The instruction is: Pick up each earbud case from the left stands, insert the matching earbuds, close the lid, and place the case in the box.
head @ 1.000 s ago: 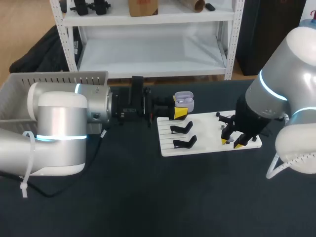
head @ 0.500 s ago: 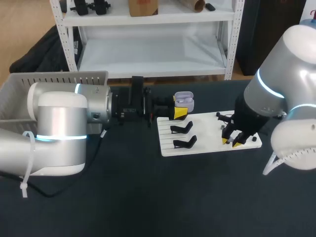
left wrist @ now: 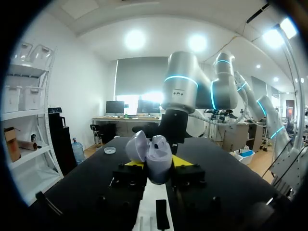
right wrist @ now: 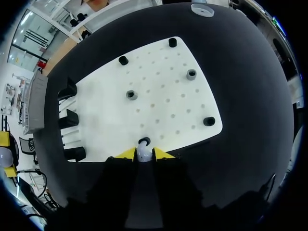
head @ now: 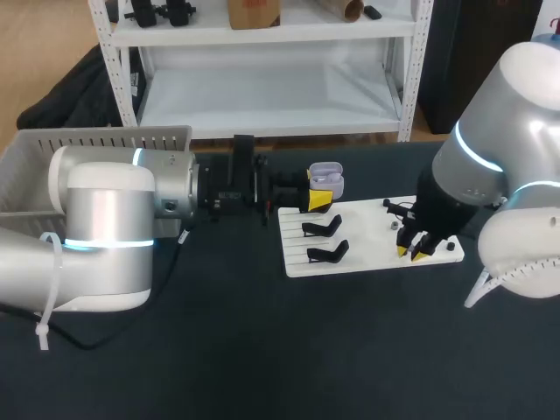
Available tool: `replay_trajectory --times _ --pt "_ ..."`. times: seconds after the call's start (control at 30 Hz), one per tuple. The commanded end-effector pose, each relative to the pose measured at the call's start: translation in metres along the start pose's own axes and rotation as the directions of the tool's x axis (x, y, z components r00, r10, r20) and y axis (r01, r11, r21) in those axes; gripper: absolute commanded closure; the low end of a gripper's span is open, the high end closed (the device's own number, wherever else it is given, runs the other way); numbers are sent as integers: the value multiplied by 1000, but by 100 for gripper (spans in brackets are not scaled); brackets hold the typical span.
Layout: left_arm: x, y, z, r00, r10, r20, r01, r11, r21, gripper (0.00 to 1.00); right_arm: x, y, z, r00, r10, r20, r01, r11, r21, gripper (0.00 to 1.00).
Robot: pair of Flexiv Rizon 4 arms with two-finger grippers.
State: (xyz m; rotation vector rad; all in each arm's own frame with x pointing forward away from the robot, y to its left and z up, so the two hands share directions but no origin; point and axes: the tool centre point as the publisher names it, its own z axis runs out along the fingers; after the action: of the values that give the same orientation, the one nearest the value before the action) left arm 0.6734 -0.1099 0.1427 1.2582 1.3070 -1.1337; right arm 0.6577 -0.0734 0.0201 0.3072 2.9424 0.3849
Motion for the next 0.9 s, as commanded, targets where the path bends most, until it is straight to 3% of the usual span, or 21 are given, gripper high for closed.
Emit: replay_trajectory --times 0.03,0.27,0.57,0.73,0.9 --pt "0 -1 1 1000 1 2 -1 1000 -4 100 -1 1 2 1000 1 -3 -1 1000 2 100" --pt "0 -1 1 1000 1 2 -1 1000 -4 100 -1 2 -12 999 43 -20 -42 998 46 100" --pt "0 -1 1 1000 1 2 -1 1000 -4 100 3 13 -66 995 72 -66 -67 995 74 100" --pt "0 -1 1 1000 1 2 -1 1000 -4 100 6 36 -106 995 28 -98 -16 992 124 100" --pt "0 -1 1 1000 1 2 -1 1000 -4 100 9 68 -145 993 -49 -105 62 990 126 100"
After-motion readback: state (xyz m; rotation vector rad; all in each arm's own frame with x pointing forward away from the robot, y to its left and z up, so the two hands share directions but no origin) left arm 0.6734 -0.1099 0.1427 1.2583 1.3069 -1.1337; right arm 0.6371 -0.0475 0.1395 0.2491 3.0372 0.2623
